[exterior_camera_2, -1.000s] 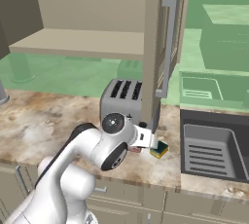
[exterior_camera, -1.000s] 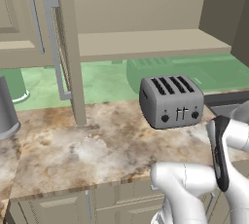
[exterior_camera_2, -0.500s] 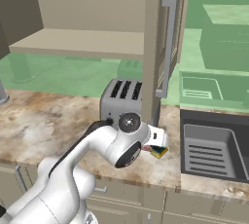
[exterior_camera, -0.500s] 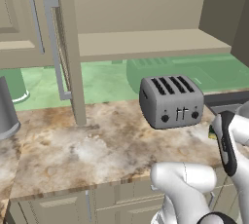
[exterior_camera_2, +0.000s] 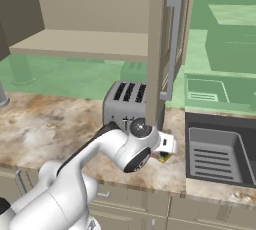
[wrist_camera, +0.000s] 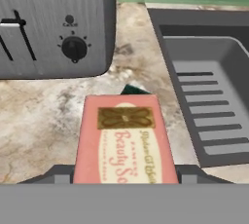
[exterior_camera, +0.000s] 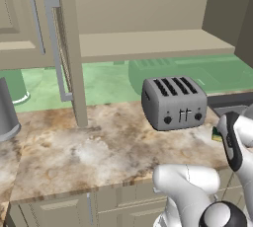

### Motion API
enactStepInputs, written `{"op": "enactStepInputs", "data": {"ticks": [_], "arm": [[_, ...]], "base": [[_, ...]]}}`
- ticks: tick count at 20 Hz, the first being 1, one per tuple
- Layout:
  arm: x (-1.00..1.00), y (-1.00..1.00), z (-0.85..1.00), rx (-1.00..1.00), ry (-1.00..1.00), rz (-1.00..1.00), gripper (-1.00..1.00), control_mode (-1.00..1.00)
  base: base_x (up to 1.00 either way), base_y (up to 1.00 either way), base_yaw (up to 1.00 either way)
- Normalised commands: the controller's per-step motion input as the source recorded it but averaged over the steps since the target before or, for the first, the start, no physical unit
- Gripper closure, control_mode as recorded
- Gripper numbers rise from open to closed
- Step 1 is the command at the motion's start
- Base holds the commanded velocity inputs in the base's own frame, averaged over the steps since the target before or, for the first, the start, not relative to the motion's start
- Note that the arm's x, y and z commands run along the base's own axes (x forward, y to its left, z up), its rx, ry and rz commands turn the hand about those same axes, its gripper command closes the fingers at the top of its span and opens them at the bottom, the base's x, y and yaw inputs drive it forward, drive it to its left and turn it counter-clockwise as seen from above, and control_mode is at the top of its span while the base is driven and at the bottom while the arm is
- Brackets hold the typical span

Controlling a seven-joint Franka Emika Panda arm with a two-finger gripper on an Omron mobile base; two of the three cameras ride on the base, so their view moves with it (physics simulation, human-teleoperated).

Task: Locate and retrieve the sponge and bar soap from the cabinet. Place them next to the sink.

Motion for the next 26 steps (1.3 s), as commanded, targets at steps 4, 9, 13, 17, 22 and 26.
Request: {"op": "enactStepInputs", "data": {"ticks": [4, 9, 13, 17, 22, 26], "arm": [[0.00, 0.00, -0.16, 0.00, -0.01, 0.00, 1.00, -1.00], [0.00, 0.00, -0.13, 0.00, -0.09, 0.00, 1.00, -1.00], [0.01, 0.00, -0.10, 0.00, -0.13, 0.00, 1.00, -1.00], [0.08, 0.00, -0.05, 0.00, -0.09, 0.00, 1.00, -1.00], [0.18, 0.00, 0.00, 0.00, -0.04, 0.00, 1.00, -1.00], [0.18, 0.00, 0.00, 0.00, -0.01, 0.00, 1.00, -1.00]], "base": [[0.00, 0.00, 0.00], [0.00, 0.00, 0.00], [0.00, 0.00, 0.00], [0.00, 0.00, 0.00], [0.00, 0.00, 0.00], [0.00, 0.00, 0.00]]}}
